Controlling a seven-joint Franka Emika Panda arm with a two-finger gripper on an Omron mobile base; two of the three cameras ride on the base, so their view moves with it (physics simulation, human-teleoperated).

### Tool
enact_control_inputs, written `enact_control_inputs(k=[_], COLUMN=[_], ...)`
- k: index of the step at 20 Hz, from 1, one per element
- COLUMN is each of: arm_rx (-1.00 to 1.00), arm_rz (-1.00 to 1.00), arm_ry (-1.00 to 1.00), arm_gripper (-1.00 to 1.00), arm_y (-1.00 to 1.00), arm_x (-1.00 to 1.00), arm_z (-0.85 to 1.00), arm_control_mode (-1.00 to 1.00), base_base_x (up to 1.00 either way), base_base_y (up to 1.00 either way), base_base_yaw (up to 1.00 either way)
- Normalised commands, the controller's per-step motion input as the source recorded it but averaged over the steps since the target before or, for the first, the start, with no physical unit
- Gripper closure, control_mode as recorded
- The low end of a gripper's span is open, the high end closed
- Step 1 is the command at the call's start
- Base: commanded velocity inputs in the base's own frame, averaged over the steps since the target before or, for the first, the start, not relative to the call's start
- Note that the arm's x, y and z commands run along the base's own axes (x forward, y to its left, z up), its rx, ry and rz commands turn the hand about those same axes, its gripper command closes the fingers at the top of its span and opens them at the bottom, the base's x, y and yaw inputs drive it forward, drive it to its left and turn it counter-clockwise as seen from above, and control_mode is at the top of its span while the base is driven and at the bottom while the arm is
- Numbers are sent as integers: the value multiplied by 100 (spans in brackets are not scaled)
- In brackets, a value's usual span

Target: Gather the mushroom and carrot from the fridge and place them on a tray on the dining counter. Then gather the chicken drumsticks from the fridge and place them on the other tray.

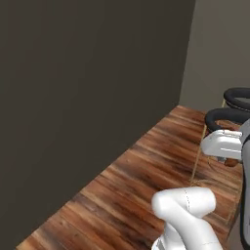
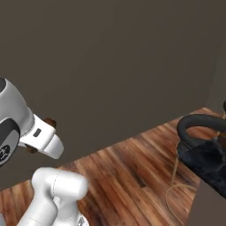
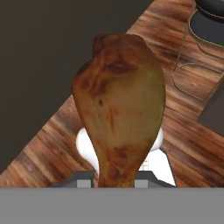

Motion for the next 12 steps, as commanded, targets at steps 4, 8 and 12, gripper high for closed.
enact_control_inputs(k=[4, 8, 12], arm_rx=[0, 0, 0], arm_rz=[0, 0, 0], arm_ry=[0, 0, 0], arm_gripper=[100, 100, 100], arm_y=[0, 0, 0], arm_x=[0, 0, 0], arm_z=[0, 0, 0], arm_control_mode=[100, 100, 100], base_base_x=[84, 82, 77], base_base_y=[54, 51, 49], base_base_yaw=[-52, -53, -54])
